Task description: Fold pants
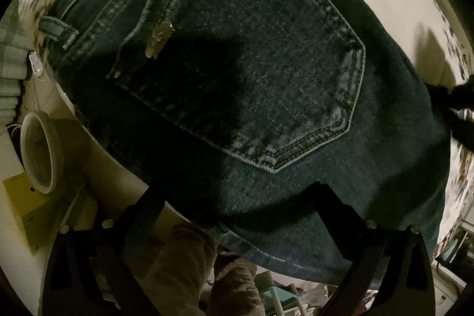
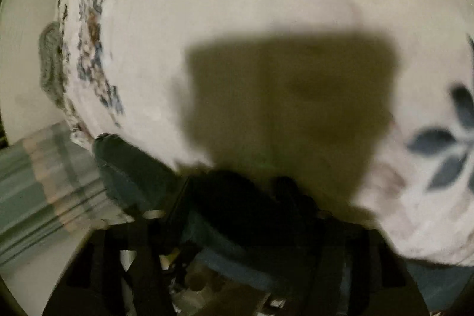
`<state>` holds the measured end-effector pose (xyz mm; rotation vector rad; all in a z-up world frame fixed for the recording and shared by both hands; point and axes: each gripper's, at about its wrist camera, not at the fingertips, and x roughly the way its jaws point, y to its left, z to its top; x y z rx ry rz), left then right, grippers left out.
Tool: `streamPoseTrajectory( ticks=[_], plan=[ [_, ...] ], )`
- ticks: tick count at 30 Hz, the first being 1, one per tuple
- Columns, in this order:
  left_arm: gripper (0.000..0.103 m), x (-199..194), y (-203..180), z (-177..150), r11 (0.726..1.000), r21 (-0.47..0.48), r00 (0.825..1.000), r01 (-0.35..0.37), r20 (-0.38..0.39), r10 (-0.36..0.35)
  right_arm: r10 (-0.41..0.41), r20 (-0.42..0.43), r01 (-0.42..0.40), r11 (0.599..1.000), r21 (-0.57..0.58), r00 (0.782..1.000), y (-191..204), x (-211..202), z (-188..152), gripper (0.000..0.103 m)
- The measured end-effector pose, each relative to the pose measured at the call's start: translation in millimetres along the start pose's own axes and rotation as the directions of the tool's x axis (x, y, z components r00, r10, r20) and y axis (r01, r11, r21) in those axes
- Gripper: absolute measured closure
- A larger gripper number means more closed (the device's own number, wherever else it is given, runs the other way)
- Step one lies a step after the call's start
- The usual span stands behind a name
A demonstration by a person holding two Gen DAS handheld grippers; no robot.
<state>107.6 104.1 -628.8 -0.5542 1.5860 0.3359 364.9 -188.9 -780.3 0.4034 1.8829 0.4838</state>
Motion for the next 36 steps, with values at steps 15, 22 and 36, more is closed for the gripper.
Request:
streamPoseTrajectory(
  ticks=[15, 22, 36],
  plan=[
    [0.0, -7, -5, -14, 0.997, -0.068, 0.999, 0.03, -0.011, -0.03, 0.097, 0.131, -0.098, 0.995, 0.003, 0.987, -10, -58, 8, 0.029],
    [0.0, -5, -23, -17, 0.999, -0.039, 1.0, 0.005, -0.007, -0.006, -0.167, -0.099, 0.155, 0.981, -0.121, 0.981, 43, 29, 17, 0.059],
    [0.0, -15, -9, -4, 0.994, -0.099, 0.999, 0.05, 0.002, -0.05, -0.061, 0.122, 0.067, 0.997, -0.039, 0.991, 25, -28, -8, 0.091]
  ],
)
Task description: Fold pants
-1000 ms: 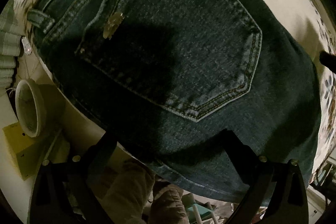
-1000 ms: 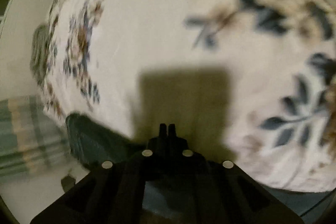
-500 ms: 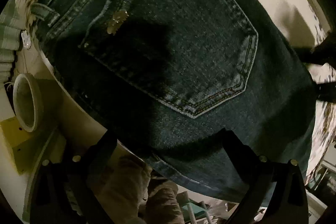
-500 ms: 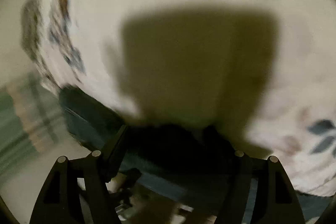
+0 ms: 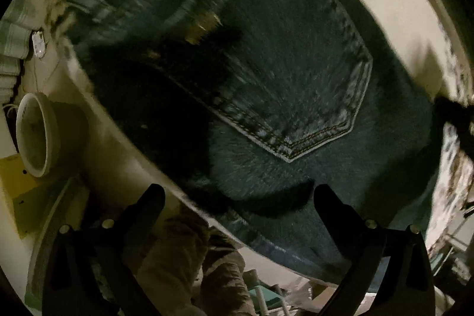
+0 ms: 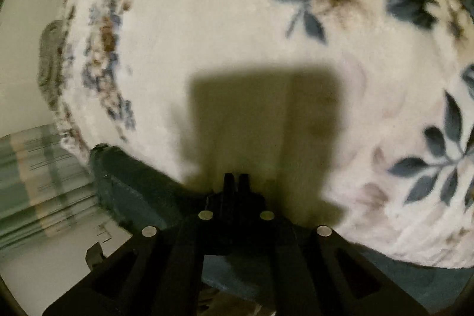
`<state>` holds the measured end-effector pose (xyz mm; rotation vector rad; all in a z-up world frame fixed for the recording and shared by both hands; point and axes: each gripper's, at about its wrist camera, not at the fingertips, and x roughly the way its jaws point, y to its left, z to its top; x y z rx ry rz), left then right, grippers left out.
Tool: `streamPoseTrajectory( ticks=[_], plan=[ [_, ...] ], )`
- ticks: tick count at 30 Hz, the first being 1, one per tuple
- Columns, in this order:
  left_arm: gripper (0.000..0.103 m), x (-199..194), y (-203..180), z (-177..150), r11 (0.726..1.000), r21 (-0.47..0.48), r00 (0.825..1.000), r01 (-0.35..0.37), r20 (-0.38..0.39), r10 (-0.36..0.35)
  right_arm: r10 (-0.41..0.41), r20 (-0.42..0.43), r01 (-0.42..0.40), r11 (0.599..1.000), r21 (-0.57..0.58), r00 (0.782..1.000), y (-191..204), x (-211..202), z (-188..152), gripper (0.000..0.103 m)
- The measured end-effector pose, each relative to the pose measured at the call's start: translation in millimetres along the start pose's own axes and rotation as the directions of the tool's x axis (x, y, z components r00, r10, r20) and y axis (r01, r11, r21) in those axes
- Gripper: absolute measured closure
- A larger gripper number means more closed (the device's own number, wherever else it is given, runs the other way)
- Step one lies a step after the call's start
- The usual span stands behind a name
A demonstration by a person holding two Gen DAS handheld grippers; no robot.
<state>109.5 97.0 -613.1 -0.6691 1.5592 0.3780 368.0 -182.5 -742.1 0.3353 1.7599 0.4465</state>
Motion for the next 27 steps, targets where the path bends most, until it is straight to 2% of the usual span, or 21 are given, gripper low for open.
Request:
streamPoseTrajectory(
  ticks=[2, 3, 4, 6, 8, 11, 14, 16, 21, 24, 26, 27],
  plan=[
    [0.0, -14, 9, 0, 0.999, -0.021, 1.0, 0.025, 0.015, -0.025, 0.013, 0.038, -0.014, 0.999, 0.034, 0.999, -15, -21, -16, 0.065],
    [0.0, -18, 13, 0, 0.999, -0.029, 0.999, 0.028, 0.019, -0.027, 0.021, 0.057, -0.024, 0.998, 0.06, 0.998, -22, -28, -20, 0.047],
    [0.0, -23, 19, 1, 0.998, -0.044, 0.999, 0.032, 0.024, -0.031, 0.028, 0.09, -0.038, 0.994, 0.102, 0.996, -34, -43, -36, 0.043],
    [0.0, -29, 30, 3, 0.996, -0.08, 0.999, 0.033, 0.027, -0.031, 0.04, 0.125, -0.063, 0.981, 0.184, 0.991, -57, -60, -68, 0.043],
    [0.0, -29, 40, 6, 0.991, -0.122, 0.998, 0.053, 0.023, -0.051, 0.037, 0.138, -0.08, 0.943, 0.323, 0.99, -90, -70, -112, 0.043],
    [0.003, -23, 49, 13, 0.983, -0.159, 0.996, 0.088, 0.028, -0.084, 0.082, 0.124, -0.135, 0.846, 0.516, 0.989, -135, -59, -176, 0.043],
    [0.02, -15, 47, 23, 0.977, -0.173, 0.992, 0.125, 0.05, -0.118, 0.149, 0.124, -0.194, 0.739, 0.645, 0.981, -168, -27, -219, 0.043],
    [0.038, -12, 42, 24, 0.975, -0.178, 0.99, 0.135, 0.066, -0.125, 0.145, 0.137, -0.199, 0.697, 0.689, 0.98, -178, -13, -232, 0.043],
    [0.044, -4, 42, 29, 0.971, -0.199, 0.989, 0.132, 0.088, -0.117, 0.131, 0.181, -0.222, 0.643, 0.733, 0.975, -191, 7, -246, 0.051],
    [0.054, -6, 43, 27, 0.97, -0.204, 0.987, 0.131, 0.115, -0.11, 0.129, 0.186, -0.225, 0.633, 0.741, 0.974, -187, 5, -250, 0.054],
    [0.061, -10, 42, 22, 0.968, -0.212, 0.986, 0.133, 0.13, -0.107, 0.103, 0.167, -0.194, 0.629, 0.753, 0.981, -187, 7, -251, 0.066],
    [0.067, -11, 43, 21, 0.967, -0.215, 0.985, 0.134, 0.135, -0.107, 0.088, 0.161, -0.18, 0.624, 0.76, 0.983, -188, 9, -249, 0.081]
  ],
)
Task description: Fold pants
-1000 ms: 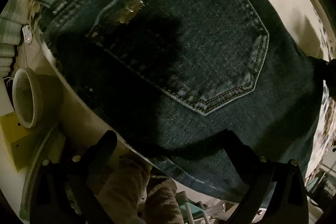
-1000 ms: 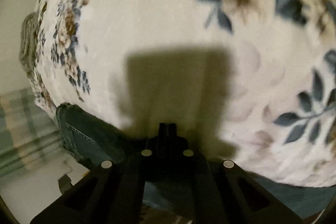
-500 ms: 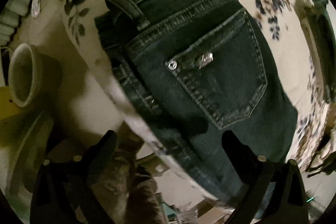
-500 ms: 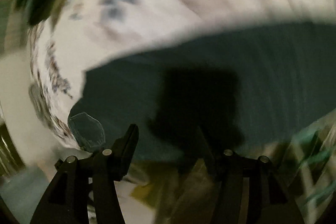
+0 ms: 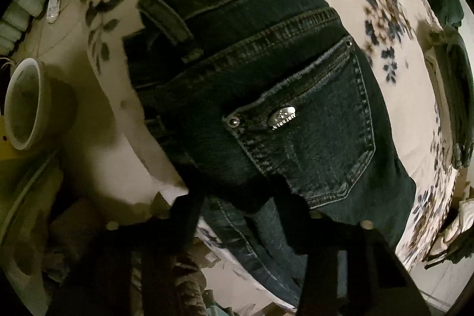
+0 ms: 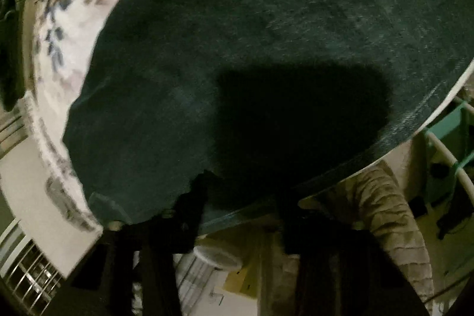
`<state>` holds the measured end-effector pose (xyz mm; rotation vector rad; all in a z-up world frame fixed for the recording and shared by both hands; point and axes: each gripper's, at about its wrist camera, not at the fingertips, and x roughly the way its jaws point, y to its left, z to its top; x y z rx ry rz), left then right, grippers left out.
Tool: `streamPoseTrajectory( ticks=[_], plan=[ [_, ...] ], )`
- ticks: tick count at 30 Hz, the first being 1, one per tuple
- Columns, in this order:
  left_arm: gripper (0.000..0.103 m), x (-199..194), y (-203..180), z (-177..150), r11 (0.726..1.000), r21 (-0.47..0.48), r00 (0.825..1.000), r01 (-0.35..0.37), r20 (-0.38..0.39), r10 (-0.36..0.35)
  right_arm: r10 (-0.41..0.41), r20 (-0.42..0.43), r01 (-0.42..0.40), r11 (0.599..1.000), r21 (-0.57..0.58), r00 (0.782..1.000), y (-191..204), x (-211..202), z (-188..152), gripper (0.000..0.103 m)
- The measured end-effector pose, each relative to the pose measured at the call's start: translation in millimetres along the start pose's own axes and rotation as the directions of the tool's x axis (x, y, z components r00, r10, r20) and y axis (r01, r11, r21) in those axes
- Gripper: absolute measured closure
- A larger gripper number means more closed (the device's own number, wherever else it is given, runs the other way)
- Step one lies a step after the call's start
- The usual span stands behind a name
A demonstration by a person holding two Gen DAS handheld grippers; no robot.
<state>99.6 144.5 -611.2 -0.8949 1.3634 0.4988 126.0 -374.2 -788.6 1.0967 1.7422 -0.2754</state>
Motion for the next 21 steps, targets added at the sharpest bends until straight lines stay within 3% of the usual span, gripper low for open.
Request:
streamPoseTrajectory(
  ticks=[3, 7, 11, 12, 16, 21],
  plan=[
    [0.077, -10, 1, -1, 1.0, 0.001, 1.0, 0.016, 0.011, -0.016, -0.008, 0.042, 0.006, 0.999, 0.05, 0.999, 0, -2, -1, 0.099],
    [0.082, -22, -4, -3, 0.999, 0.033, 0.999, 0.034, 0.021, -0.035, -0.047, 0.103, 0.05, 0.998, -0.027, 0.994, 12, -17, -20, 0.101],
    [0.086, -27, 1, -5, 0.999, 0.023, 0.999, 0.045, 0.011, -0.045, -0.054, 0.095, 0.059, 0.997, -0.054, 0.994, 11, -30, -36, 0.101],
    [0.101, -29, 3, -5, 0.999, 0.026, 0.999, 0.043, 0.011, -0.043, -0.058, 0.09, 0.063, 0.996, -0.057, 0.994, 10, -32, -39, 0.101],
    [0.101, -24, 11, -6, 0.999, 0.018, 1.0, 0.03, 0.003, -0.03, -0.084, 0.074, 0.09, 0.993, -0.082, 0.994, 10, -30, -43, 0.101],
    [0.099, -26, 14, -6, 0.996, -0.032, 0.996, 0.088, -0.013, -0.088, -0.117, 0.04, 0.12, 0.987, -0.103, 0.992, 5, -12, -36, 0.101]
  ],
)
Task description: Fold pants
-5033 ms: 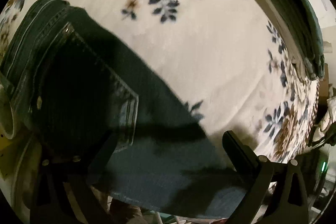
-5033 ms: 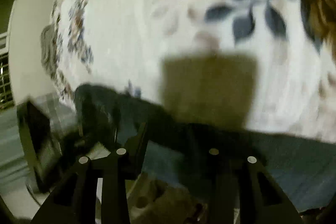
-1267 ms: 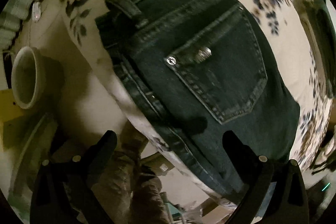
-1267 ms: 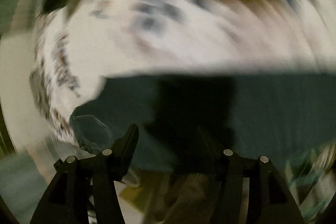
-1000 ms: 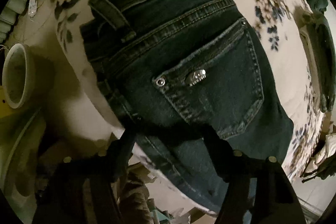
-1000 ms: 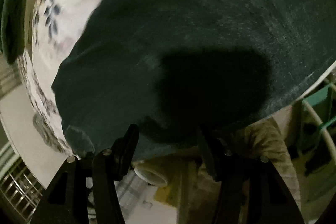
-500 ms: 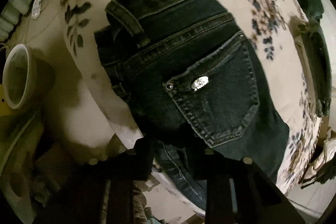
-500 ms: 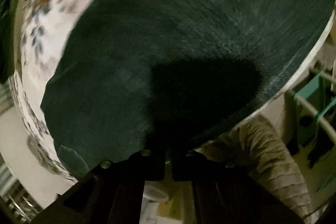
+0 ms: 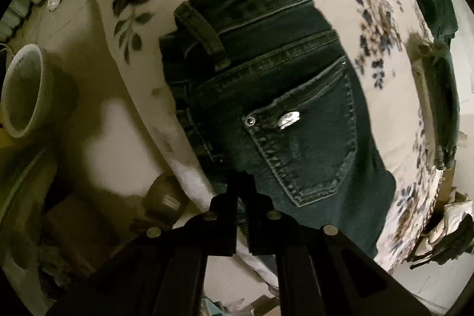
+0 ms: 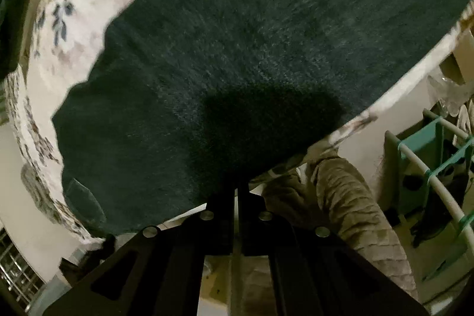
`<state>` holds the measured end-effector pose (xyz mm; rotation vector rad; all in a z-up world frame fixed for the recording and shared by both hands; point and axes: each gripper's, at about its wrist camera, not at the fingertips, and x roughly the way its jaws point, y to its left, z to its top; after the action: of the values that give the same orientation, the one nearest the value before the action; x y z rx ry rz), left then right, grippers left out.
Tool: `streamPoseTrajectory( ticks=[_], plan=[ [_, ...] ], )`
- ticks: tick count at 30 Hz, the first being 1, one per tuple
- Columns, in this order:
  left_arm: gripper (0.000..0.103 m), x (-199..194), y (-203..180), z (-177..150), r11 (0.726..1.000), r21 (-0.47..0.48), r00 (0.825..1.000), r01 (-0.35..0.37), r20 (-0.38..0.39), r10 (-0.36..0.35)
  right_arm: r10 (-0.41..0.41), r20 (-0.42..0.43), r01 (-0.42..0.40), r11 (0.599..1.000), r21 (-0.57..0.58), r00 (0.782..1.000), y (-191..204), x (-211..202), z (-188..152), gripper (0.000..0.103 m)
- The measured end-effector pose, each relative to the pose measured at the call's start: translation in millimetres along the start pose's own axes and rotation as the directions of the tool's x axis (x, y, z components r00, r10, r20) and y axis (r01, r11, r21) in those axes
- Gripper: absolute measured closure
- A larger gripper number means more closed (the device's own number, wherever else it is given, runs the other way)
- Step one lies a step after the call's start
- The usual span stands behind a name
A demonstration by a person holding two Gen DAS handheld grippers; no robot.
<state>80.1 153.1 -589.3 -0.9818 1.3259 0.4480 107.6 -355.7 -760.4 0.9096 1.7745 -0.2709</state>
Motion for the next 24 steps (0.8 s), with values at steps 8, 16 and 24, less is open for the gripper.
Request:
streamPoseTrajectory(
  ticks=[8, 16, 24],
  plan=[
    [0.052, 1, 4, 21, 0.99, -0.108, 0.996, 0.092, 0.031, -0.089, 0.123, -0.035, -0.123, 0.992, 0.01, 0.992, -5, 2, 14, 0.066],
    [0.086, 11, 1, 45, 0.995, -0.105, 0.992, -0.005, 0.123, 0.018, 0.082, 0.023, -0.084, 0.995, 0.06, 0.996, -2, 8, 13, 0.1],
    [0.091, -19, 12, 27, 0.999, -0.049, 0.99, 0.014, 0.139, -0.007, 0.002, 0.061, -0.002, 1.0, 0.003, 0.998, 11, -11, -5, 0.101]
  ],
)
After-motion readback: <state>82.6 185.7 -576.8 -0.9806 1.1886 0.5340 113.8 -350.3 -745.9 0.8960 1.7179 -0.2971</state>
